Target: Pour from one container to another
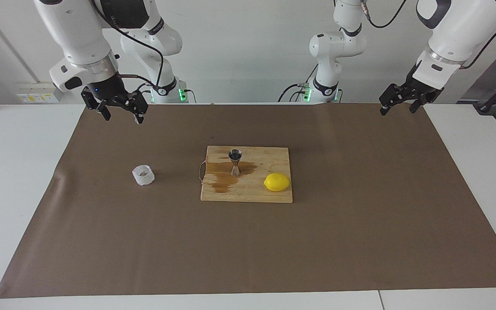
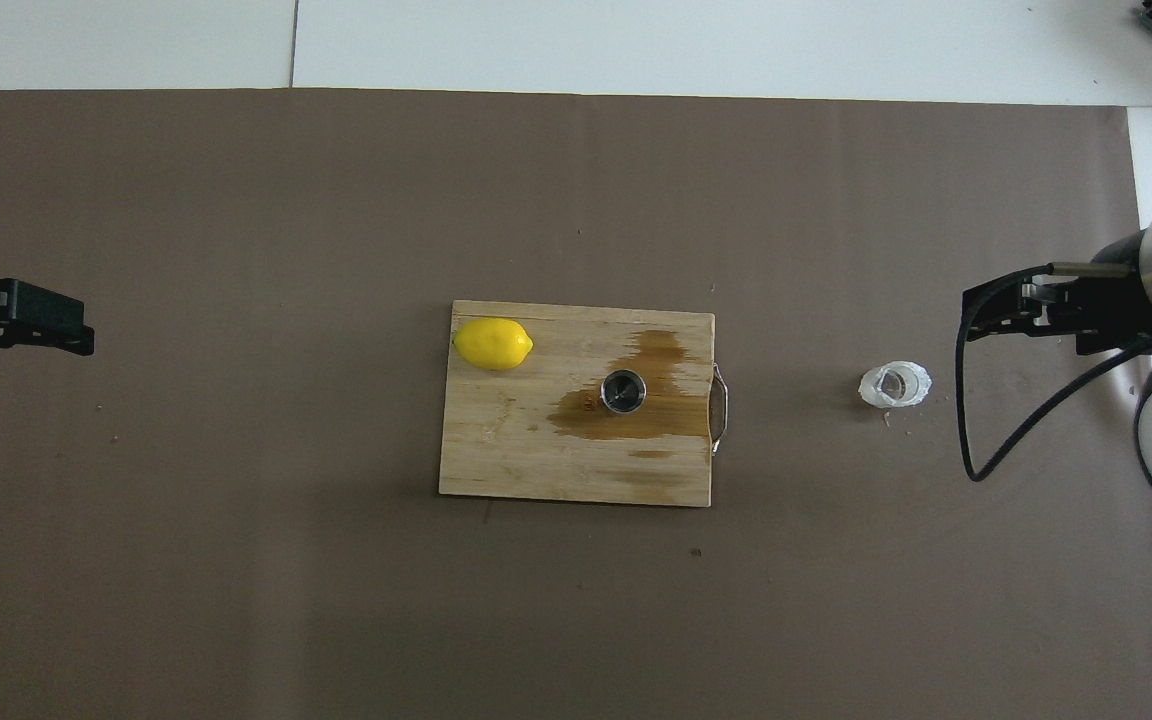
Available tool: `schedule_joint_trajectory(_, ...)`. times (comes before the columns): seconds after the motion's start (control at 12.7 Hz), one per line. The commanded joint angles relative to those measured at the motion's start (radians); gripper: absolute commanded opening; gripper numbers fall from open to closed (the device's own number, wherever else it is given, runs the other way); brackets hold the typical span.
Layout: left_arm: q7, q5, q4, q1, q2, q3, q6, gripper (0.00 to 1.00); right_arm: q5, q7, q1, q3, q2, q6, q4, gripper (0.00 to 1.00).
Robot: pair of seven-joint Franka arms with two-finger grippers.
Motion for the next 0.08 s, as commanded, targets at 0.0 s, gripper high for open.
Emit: schedule_joint_trajectory(0.0,-0.001,0.017,-0.010,-0.008,-0.018,0.007,-0.010,1.00,-0.024,0.019,-0.006,0.005,-0.006,-0.013,-0.002,1.00)
